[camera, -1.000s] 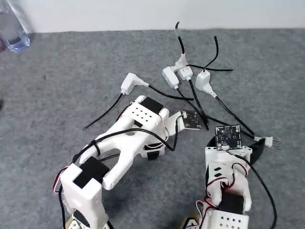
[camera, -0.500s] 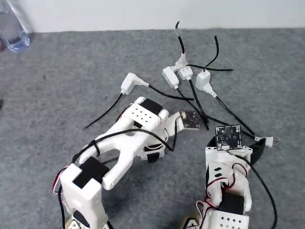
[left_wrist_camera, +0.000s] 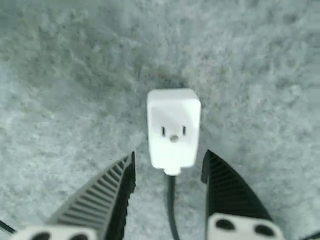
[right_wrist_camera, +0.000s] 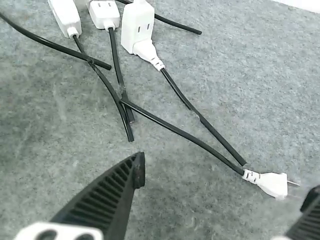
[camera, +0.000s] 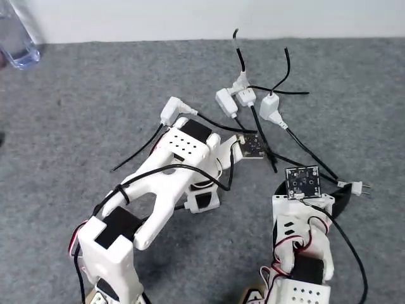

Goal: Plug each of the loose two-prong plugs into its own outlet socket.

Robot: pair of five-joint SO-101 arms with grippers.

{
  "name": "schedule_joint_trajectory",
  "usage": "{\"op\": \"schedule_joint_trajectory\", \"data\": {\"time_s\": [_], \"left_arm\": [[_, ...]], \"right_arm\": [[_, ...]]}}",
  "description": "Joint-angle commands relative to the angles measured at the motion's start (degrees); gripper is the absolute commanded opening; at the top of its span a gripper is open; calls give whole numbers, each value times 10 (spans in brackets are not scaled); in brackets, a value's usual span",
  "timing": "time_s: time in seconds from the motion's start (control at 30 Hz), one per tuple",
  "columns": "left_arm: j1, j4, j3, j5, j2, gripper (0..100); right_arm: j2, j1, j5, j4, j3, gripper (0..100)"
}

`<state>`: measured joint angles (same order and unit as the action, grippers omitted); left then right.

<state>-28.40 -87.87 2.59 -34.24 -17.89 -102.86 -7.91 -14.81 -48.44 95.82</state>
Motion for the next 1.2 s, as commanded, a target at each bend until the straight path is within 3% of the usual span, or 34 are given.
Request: {"op": "schedule_joint_trajectory", "data": {"time_s": [0.0, 0.37, 0.77, 1.0, 1.17], "left_arm": [[-6, -13, 13, 7, 28, 206], [-9, 80, 93, 18, 28, 206], [-4, 114, 95, 18, 27, 206], [-9, 108, 90, 18, 35, 206], [-9, 31, 29, 19, 54, 206]], "right_arm": [[-3, 5, 3, 12, 6, 463], [-3, 5, 3, 12, 6, 463], [-3, 6, 3, 12, 6, 463], [-3, 6, 3, 12, 6, 463], [-3, 6, 3, 12, 6, 463]]}}
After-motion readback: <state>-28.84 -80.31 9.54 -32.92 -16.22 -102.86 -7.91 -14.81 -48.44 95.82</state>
